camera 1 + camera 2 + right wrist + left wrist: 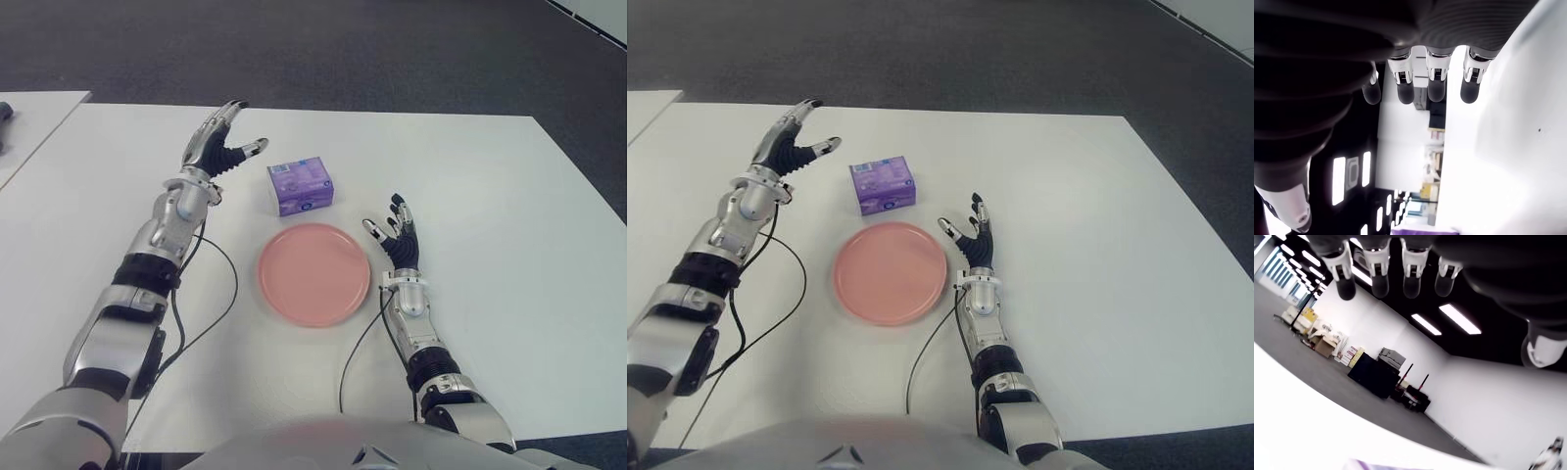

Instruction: Put the tissue paper into the plate.

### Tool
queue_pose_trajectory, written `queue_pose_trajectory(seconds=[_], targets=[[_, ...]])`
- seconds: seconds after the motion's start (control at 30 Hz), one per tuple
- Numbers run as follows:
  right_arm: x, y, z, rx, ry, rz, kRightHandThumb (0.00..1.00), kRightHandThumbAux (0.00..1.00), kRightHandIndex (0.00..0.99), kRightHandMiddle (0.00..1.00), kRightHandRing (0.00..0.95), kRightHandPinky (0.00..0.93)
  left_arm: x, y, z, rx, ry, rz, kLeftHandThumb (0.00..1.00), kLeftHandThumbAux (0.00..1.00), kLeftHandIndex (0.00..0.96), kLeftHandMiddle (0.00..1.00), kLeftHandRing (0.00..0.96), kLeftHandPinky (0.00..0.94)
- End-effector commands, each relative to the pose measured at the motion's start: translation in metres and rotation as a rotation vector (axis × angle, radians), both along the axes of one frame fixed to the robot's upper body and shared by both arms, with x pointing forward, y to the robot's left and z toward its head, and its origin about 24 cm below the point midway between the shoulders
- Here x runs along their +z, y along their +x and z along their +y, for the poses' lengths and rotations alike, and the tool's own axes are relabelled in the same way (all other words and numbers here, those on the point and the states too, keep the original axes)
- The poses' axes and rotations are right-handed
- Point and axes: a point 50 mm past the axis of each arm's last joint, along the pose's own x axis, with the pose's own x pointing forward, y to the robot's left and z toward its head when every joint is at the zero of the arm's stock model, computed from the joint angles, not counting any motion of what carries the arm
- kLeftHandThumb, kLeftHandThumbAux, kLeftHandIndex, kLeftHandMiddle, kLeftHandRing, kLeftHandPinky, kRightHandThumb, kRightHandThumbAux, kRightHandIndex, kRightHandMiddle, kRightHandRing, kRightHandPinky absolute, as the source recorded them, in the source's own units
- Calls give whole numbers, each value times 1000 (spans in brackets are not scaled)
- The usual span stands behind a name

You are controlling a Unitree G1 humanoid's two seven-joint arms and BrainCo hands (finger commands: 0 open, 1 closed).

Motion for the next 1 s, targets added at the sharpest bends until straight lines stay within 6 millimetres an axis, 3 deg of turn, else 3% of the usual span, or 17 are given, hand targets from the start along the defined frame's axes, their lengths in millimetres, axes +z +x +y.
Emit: queue_pose_trajectory(seconds=[0.03,0.37,1.0], targets=[[-18,-10,4,12,28,96,82,668,0,0,0,1,4,8,-1,0,151,-14,169,340,0,0,0,0],[-18,-10,9,46,73,105,96,688,0,0,0,0,7,25,-11,-41,340,16,135,307,0,0,0,0],[-19,-11,15,49,47,107,92,661,0,0,0,0,-20,31,-51,-150,492,99,84,315,0,0,0,0]])
